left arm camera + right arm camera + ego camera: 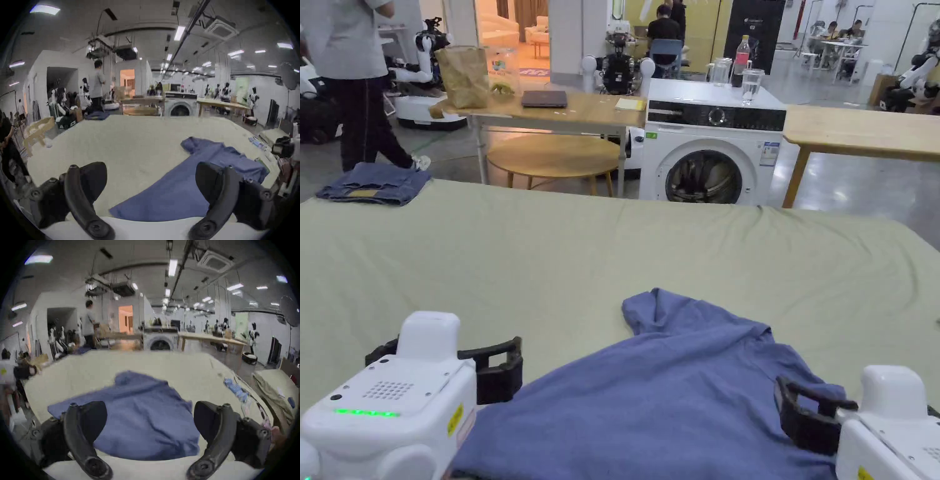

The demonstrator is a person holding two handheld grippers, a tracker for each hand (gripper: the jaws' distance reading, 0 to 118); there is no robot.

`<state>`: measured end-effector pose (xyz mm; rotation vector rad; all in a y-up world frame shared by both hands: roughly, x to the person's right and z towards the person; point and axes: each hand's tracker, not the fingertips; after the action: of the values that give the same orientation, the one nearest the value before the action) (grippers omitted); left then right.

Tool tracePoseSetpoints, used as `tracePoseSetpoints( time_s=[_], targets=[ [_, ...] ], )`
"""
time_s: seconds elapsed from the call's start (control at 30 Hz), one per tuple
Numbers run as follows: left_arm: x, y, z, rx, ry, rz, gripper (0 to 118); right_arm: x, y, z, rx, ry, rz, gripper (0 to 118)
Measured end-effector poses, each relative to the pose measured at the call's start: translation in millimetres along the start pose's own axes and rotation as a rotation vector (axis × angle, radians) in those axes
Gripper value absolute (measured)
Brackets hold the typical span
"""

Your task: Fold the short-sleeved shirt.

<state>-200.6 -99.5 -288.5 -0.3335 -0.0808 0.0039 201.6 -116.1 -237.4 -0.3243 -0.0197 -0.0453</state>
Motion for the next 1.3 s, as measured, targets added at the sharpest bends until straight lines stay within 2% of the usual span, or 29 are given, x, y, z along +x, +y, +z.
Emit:
tracePoseSetpoints(
  time_s=[0.03,0.07,0.1,0.13,0.2,0.23,0.33,0.47,0.57,0.6,0.63,0.67,0.7,0.77,0.87,0.97,1.0,1.07,1.1,1.13,1.2,1.23,1.3],
  targets=[
    [1,-10,-4,0.0,0.004,-0.004,84,-6,5,4,0.048,0.01,-0.023,46],
    [5,-15,-2,0.009,0.0,-0.023,34,-12,7,4,0.074,0.003,-0.034,1],
    [8,-17,-2,-0.001,0.002,-0.043,0,-17,8,3,0.073,-0.013,-0.026,0],
    [10,-19,-4,-0.04,0.028,-0.067,0,-21,10,5,0.083,-0.022,-0.014,0],
    [-4,-29,1,-0.056,-0.056,-0.049,0,-22,16,3,0.063,0.064,0.003,0],
    [-11,-30,2,-0.082,-0.049,-0.022,0,-24,13,-2,0.043,0.061,0.005,0],
    [-43,-43,2,-0.143,0.009,0.039,0,-29,12,-4,0.048,0.053,0.036,0],
    [-104,-74,-6,-0.314,0.046,0.221,0,-36,8,-20,0.019,0.077,0.052,0],
    [-142,-105,-30,-0.379,0.131,0.233,0,-42,1,-39,-0.027,0.104,0.078,0],
    [-147,-109,-35,-0.385,0.128,0.238,39,-44,1,-44,-0.034,0.109,0.079,0],
    [-153,-115,-44,-0.403,0.118,0.244,83,-47,-4,-51,-0.044,0.116,0.084,0],
    [-157,-121,-54,-0.433,0.103,0.248,115,-50,-3,-56,-0.053,0.124,0.088,0],
    [-158,-120,-59,-0.375,0.108,0.249,117,-52,-3,-61,-0.061,0.128,0.095,0],
    [-158,-125,-79,-0.447,0.098,0.242,117,-57,-6,-72,-0.079,0.135,0.114,0],
    [-124,-126,-91,-0.486,0.106,0.187,116,-60,-3,-87,-0.101,0.139,0.122,0],
    [-109,-129,-113,-0.521,0.101,0.154,110,-61,-5,-100,-0.119,0.133,0.129,0],
    [-107,-132,-122,-0.555,0.108,0.136,107,-61,-5,-105,-0.125,0.13,0.129,0],
    [-99,-142,-137,-0.614,0.123,0.046,92,-61,-7,-113,-0.14,0.129,0.124,0],
    [-95,-146,-138,-0.631,0.148,-0.006,89,-61,-7,-118,-0.149,0.128,0.124,0],
    [-90,-142,-132,-0.584,0.154,-0.008,76,-62,-7,-123,-0.157,0.127,0.128,0],
    [-76,-134,-121,-0.562,0.118,-0.057,32,-62,-6,-133,-0.171,0.127,0.141,0],
    [-70,-134,-115,-0.558,0.114,-0.07,18,-61,-5,-140,-0.173,0.126,0.144,0],
    [-58,-135,-116,-0.572,0.096,-0.097,4,-54,-1,-160,-0.19,0.136,0.141,0]
  ],
)
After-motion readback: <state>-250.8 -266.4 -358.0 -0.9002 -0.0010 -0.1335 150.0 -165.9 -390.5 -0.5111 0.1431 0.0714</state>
